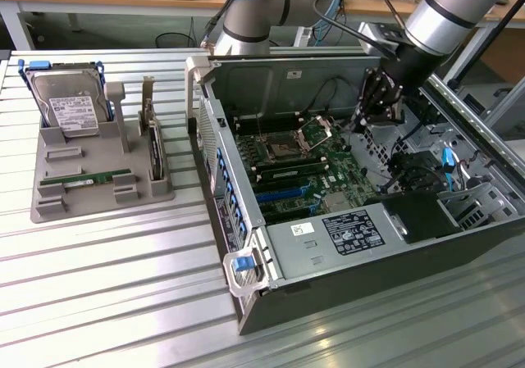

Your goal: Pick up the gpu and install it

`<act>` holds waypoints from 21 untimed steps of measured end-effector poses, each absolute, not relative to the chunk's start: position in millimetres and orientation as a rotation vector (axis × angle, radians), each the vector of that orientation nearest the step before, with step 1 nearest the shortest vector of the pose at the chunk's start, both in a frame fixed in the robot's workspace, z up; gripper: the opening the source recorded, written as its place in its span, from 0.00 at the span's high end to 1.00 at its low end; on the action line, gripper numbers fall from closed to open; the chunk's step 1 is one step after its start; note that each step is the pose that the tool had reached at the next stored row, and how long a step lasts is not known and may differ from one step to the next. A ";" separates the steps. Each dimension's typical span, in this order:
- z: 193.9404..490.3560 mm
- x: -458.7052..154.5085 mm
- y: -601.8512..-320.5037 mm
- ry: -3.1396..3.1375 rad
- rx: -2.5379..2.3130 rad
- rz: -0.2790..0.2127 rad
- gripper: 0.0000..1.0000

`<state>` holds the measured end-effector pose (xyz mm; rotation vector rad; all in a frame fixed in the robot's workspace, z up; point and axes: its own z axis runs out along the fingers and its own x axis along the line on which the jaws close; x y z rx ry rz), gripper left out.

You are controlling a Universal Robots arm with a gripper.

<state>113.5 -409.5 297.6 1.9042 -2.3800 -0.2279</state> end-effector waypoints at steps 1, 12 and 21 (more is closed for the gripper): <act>297.6 113.5 -409.5 -2.391 1.891 -0.229 0.89; 297.1 113.5 -409.7 -2.559 1.680 -0.239 0.89; 296.9 113.5 -409.7 -2.692 1.481 -0.248 0.89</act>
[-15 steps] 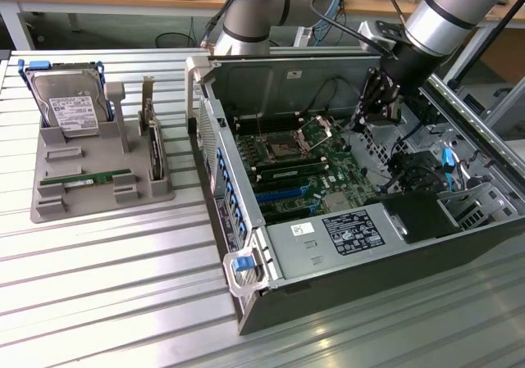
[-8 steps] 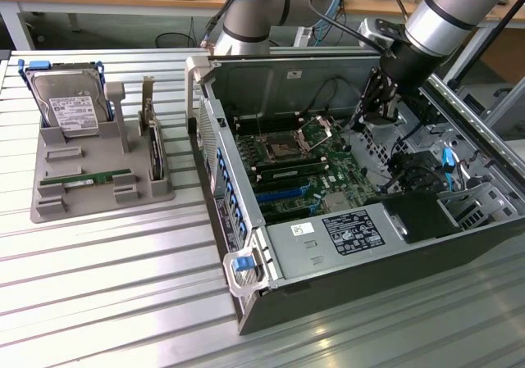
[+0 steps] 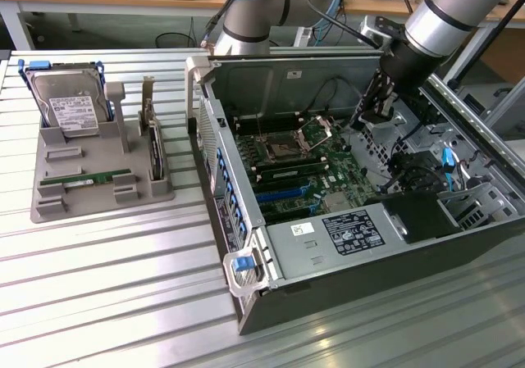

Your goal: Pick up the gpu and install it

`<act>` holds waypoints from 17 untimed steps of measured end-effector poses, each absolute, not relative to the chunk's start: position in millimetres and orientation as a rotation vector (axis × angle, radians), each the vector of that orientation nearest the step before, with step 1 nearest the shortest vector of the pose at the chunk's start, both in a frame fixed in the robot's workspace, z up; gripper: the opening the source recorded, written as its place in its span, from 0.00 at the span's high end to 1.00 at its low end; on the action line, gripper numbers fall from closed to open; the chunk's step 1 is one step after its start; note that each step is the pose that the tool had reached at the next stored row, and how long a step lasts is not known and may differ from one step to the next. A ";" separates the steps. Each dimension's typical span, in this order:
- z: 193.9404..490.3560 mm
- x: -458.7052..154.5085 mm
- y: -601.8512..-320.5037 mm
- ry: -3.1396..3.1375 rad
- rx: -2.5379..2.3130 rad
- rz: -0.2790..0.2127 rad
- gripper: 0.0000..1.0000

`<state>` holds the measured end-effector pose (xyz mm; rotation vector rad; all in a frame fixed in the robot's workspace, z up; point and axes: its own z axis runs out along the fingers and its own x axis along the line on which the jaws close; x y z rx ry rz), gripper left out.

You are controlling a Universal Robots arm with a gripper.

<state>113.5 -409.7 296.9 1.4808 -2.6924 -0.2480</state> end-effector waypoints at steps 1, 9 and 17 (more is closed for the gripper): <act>296.9 113.5 -409.7 -2.698 1.471 -0.248 0.89; 296.7 113.5 -409.7 -2.795 1.302 -0.254 0.89; 296.5 113.5 -409.7 -2.892 1.102 -0.260 0.89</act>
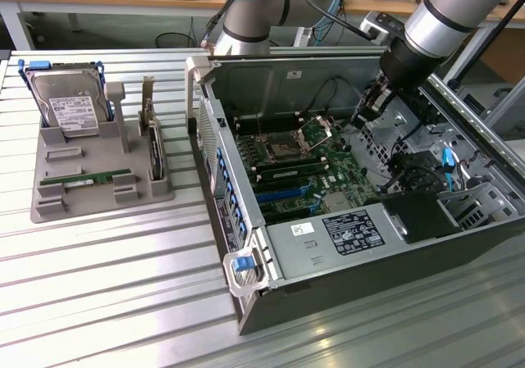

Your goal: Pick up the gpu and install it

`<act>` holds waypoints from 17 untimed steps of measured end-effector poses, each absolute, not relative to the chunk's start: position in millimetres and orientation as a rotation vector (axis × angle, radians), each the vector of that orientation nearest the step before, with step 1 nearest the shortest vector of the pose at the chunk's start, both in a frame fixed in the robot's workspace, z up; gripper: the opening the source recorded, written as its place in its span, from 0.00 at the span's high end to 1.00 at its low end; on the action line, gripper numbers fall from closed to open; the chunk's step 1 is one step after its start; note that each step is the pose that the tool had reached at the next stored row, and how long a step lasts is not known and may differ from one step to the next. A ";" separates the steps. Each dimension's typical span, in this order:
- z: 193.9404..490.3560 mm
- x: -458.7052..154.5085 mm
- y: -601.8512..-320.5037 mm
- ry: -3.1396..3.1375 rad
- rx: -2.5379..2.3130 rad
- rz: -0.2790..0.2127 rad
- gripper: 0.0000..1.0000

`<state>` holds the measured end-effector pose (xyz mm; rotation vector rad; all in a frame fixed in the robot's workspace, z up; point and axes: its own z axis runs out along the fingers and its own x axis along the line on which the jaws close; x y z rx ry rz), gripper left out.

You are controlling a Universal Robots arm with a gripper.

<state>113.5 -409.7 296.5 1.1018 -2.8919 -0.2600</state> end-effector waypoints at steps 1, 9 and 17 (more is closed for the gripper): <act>296.5 113.5 -409.7 -2.901 1.082 -0.260 0.89; 296.3 113.5 -409.7 -2.960 0.936 -0.264 0.89; 296.1 113.5 -409.7 -3.020 0.759 -0.266 0.89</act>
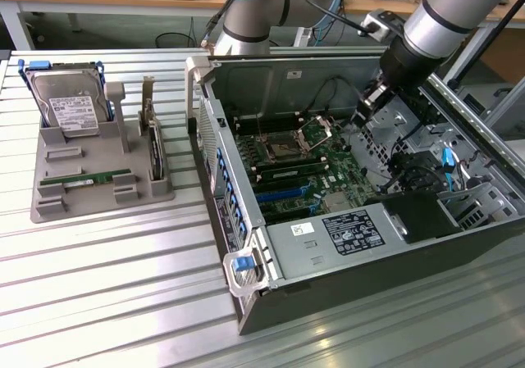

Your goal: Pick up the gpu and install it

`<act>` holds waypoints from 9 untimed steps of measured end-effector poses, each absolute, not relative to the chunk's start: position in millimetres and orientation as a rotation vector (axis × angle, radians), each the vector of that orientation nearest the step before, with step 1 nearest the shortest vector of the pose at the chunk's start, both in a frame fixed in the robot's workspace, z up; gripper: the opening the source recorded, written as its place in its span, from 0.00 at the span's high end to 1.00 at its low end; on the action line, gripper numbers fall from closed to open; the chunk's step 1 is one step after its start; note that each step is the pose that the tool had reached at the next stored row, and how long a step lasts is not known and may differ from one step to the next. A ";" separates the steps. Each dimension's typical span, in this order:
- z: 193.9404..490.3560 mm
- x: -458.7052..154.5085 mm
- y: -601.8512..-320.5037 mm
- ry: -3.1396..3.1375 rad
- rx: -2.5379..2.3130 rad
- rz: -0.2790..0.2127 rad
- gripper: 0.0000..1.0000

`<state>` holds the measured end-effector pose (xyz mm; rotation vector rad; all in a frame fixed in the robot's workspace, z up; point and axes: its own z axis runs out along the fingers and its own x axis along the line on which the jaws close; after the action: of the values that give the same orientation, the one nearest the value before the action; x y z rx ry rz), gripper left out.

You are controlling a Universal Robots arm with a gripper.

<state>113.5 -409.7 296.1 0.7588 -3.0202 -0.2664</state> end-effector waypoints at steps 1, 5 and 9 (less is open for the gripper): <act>296.1 113.5 -409.7 -3.026 0.741 -0.267 0.89; 296.0 113.5 -409.7 -3.051 0.652 -0.268 0.89; 295.9 113.5 -409.7 -3.078 0.546 -0.269 0.89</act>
<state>113.5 -409.7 295.9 0.5459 -3.0780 -0.2687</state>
